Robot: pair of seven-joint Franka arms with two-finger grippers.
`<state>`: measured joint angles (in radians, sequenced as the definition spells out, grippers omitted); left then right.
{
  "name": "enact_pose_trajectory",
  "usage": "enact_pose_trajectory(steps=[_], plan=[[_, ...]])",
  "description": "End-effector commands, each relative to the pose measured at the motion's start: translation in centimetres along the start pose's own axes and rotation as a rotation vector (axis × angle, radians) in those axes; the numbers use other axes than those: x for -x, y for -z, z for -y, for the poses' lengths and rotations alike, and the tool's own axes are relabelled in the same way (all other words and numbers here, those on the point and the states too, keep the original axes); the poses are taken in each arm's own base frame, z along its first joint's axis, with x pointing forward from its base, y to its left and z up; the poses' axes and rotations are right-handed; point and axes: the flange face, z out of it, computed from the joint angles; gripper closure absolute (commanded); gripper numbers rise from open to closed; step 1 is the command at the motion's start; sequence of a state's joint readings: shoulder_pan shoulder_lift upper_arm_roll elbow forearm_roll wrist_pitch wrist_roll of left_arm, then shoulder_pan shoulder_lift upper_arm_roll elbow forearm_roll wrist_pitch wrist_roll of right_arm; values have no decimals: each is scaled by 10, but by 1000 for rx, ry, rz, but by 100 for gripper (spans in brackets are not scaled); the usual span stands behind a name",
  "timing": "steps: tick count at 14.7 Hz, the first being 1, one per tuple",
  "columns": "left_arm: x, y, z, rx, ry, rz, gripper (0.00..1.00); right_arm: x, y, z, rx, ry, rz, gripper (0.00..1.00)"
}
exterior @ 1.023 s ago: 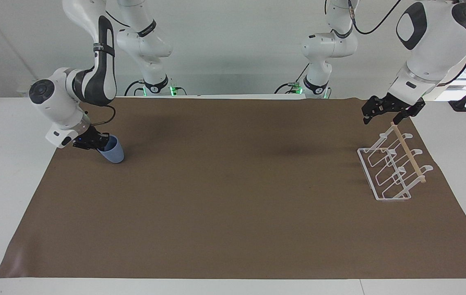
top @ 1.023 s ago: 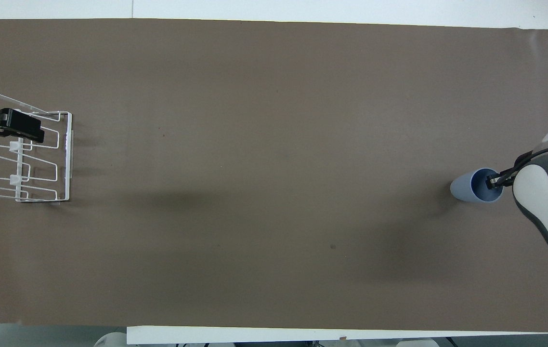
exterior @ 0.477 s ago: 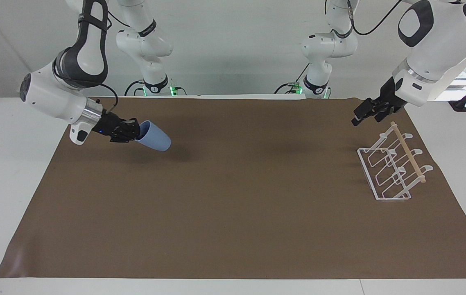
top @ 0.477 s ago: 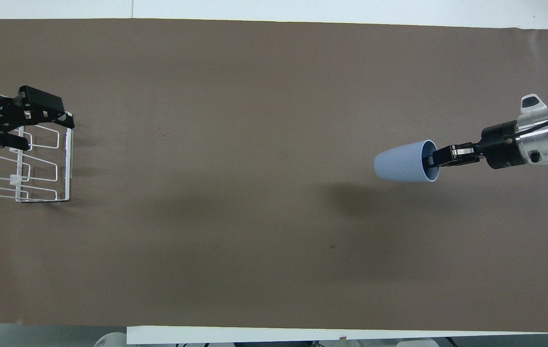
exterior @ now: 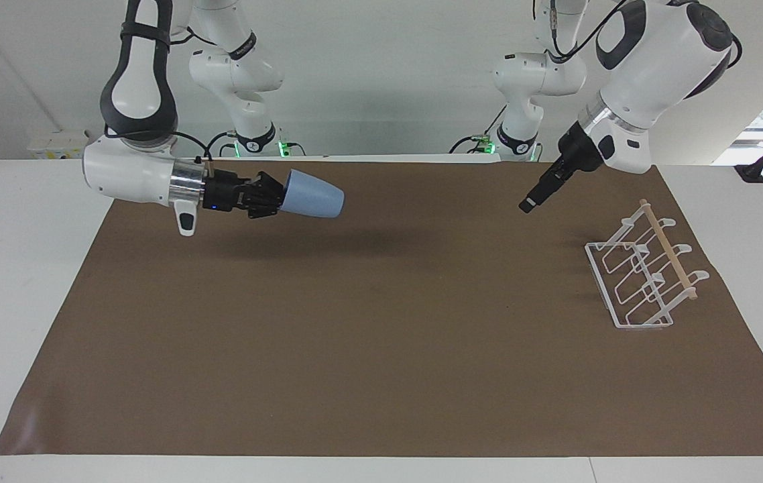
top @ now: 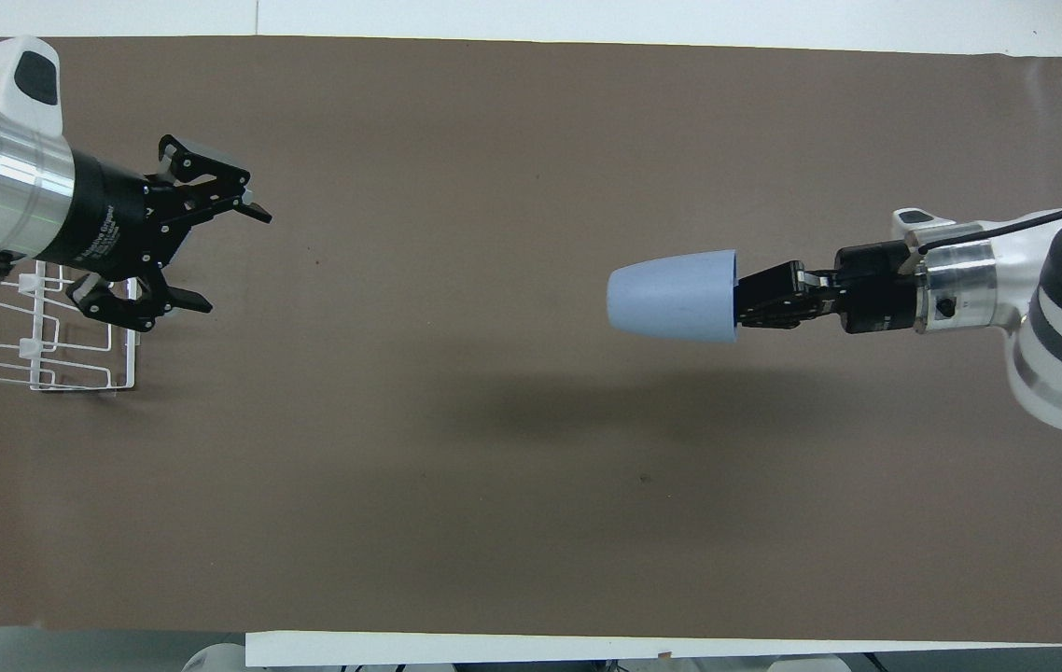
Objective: Hang cup on cup holder
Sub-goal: 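Lift the cup with the right gripper while the left gripper reaches toward it, then grasp the cup rim with the left gripper next to the right gripper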
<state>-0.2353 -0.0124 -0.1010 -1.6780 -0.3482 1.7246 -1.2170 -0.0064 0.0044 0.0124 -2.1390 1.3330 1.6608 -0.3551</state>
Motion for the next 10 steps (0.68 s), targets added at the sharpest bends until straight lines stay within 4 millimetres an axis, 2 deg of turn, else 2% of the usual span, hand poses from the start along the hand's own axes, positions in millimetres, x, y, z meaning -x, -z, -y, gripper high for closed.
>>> enact_pose_trajectory(steps=[1,2,5,6,7,8,10], plan=[[42,-6,-9,43,258,12,0,18,-27,2,-148,-104,-39,100],[53,-5,-13,39,317,5,0,20,-45,4,-182,-121,-47,100],[95,0,-26,54,454,-79,0,21,-75,12,-200,-137,-71,100],[119,-4,-31,48,425,-89,0,22,-80,12,-192,-138,-72,100],[134,-2,-32,46,405,-86,0,22,-82,11,-187,-140,-80,100],[145,-1,-34,49,401,-88,0,24,-93,12,-175,-143,-74,100],[168,-9,-36,52,366,-111,0,25,-102,13,-172,-153,-85,100]])
